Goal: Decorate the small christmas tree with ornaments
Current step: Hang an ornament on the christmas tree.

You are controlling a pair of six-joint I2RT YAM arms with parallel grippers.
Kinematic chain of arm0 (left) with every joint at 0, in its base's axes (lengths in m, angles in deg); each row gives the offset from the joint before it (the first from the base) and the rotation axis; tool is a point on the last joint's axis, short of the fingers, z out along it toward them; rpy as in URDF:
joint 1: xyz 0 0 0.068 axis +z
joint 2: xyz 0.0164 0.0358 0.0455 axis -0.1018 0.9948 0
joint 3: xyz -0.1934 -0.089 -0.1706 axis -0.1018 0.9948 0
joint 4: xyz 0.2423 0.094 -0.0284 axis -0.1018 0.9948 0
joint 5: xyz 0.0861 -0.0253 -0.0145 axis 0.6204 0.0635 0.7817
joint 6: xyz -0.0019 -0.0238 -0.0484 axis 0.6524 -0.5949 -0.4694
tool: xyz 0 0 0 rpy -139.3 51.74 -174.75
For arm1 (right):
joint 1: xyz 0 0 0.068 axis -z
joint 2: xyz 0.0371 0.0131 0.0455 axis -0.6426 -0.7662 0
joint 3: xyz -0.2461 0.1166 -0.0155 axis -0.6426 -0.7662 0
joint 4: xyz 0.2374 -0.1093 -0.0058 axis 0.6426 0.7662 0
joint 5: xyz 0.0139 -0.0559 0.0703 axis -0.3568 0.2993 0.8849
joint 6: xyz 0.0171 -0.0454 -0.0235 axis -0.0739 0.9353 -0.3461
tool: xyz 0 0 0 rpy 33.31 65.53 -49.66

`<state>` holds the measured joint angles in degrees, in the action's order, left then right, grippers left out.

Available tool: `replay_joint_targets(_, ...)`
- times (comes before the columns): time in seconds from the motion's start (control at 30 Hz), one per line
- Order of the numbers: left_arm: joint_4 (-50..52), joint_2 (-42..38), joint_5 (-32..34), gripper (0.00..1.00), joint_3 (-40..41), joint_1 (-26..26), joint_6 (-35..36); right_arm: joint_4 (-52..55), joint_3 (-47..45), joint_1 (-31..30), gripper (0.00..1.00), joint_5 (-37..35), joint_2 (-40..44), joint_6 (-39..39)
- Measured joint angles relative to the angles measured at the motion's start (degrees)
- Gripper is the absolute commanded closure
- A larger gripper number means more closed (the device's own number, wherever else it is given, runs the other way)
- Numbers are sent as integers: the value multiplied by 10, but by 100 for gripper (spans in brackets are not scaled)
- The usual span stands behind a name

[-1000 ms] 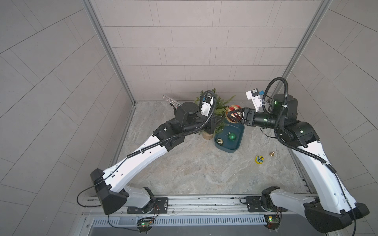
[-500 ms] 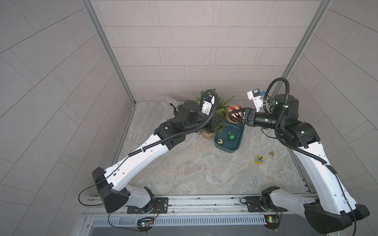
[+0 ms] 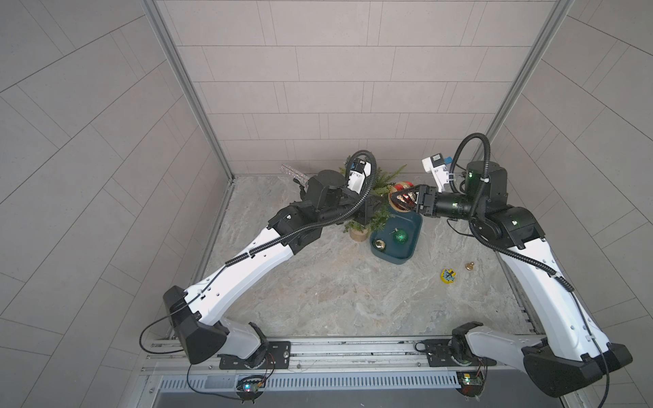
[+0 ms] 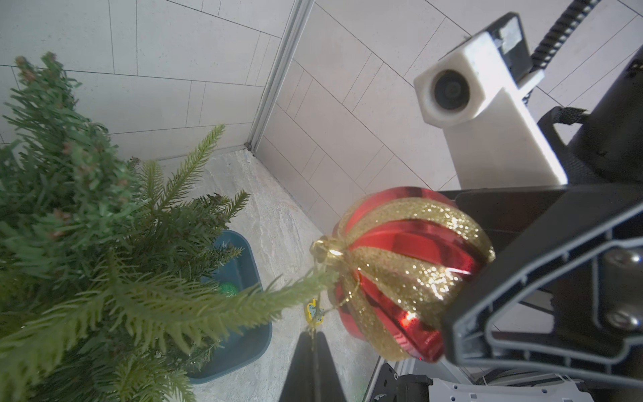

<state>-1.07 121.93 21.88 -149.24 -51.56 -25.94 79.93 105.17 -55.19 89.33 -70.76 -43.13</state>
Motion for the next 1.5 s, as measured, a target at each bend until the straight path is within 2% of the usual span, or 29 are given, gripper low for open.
replay_joint_targets(0.93,-3,7,-15,100,-8,26,-7,-25,5,0,32,10,-6,-14)
replay_joint_targets(1.5,-16,7,-37,100,-8,42,-38,-30,4,6,33,11,-17,-24)
